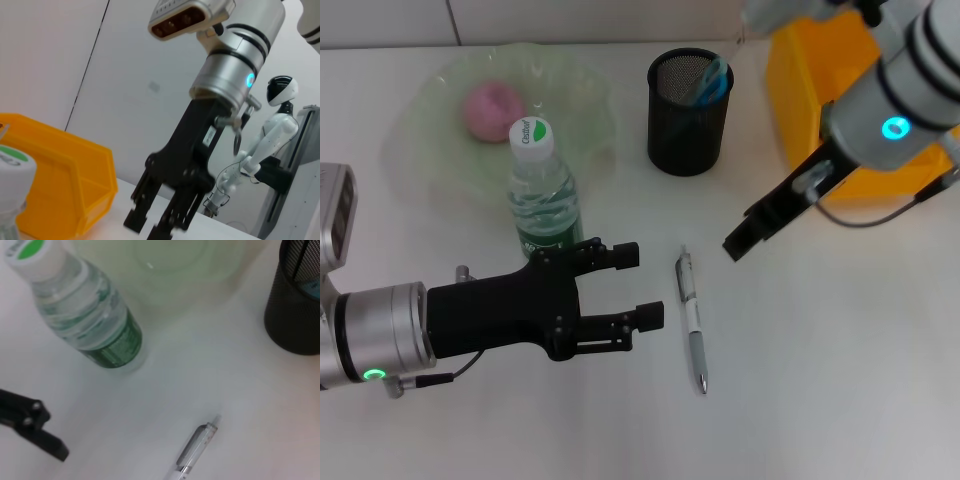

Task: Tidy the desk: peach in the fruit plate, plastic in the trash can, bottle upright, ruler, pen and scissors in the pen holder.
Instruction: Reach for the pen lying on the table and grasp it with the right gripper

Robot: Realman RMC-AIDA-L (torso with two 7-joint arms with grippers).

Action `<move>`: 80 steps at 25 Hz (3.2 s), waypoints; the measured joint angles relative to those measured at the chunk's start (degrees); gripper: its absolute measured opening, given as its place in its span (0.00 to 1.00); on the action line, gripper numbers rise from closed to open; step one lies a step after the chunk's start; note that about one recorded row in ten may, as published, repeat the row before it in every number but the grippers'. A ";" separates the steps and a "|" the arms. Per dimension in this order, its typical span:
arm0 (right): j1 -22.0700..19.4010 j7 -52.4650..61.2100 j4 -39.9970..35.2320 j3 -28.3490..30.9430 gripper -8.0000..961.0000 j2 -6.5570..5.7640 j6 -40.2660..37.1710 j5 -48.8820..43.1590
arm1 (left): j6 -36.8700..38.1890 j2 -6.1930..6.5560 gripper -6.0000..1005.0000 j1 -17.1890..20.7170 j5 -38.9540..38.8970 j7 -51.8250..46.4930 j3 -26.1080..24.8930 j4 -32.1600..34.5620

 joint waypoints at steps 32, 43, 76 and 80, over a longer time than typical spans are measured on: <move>4.80 2.00 18.25 -10.99 0.69 0.21 15.33 5.83 | 1.78 4.93 0.83 7.55 2.81 1.52 2.83 5.56; 9.29 2.09 24.33 -14.47 0.72 0.21 19.58 6.80 | 1.21 5.06 0.83 8.44 2.82 2.23 2.39 5.65; 11.45 2.15 30.17 -18.83 0.71 0.21 24.32 9.85 | 0.50 4.43 0.83 8.53 3.26 3.56 2.39 5.20; 11.63 2.15 30.55 -18.93 0.70 0.21 24.43 10.13 | 0.50 4.41 0.83 8.53 3.26 3.60 2.39 5.19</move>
